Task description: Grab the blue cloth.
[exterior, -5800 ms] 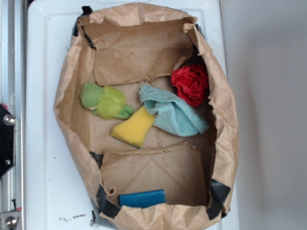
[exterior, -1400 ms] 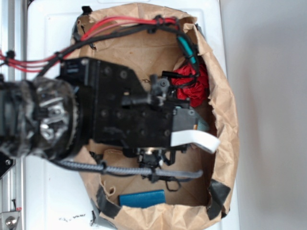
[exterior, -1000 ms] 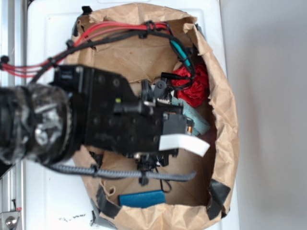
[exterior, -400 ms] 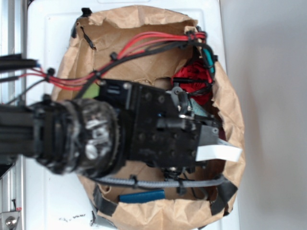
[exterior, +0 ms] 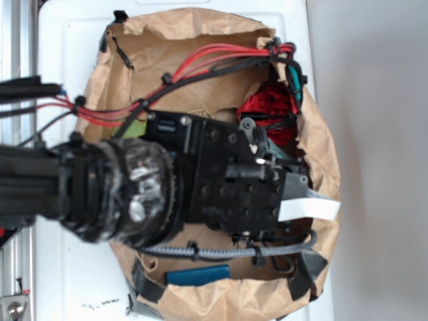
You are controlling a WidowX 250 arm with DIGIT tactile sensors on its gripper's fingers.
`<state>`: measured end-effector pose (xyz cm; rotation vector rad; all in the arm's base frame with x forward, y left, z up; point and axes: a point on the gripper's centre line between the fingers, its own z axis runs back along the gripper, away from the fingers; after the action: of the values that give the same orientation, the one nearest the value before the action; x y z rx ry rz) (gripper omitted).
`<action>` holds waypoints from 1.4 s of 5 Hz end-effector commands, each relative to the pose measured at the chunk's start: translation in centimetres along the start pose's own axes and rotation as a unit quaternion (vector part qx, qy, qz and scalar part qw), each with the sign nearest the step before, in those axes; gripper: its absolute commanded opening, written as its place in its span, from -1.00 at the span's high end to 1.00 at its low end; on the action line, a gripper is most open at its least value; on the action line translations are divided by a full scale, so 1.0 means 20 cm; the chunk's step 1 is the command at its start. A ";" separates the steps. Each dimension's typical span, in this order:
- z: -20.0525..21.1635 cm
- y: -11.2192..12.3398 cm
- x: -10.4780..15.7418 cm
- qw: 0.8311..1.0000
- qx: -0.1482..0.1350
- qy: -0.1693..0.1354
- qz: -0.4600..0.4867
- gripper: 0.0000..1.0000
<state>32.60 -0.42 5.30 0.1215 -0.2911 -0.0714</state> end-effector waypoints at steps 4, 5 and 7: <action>0.13 0.09 0.00 0.997 0.012 0.060 0.048 1.00; 0.28 0.17 -0.06 0.993 -0.005 0.101 0.060 1.00; 0.51 0.32 -0.09 0.991 -0.043 0.108 0.073 1.00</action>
<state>27.86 4.08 12.98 0.0075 -0.0007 0.0591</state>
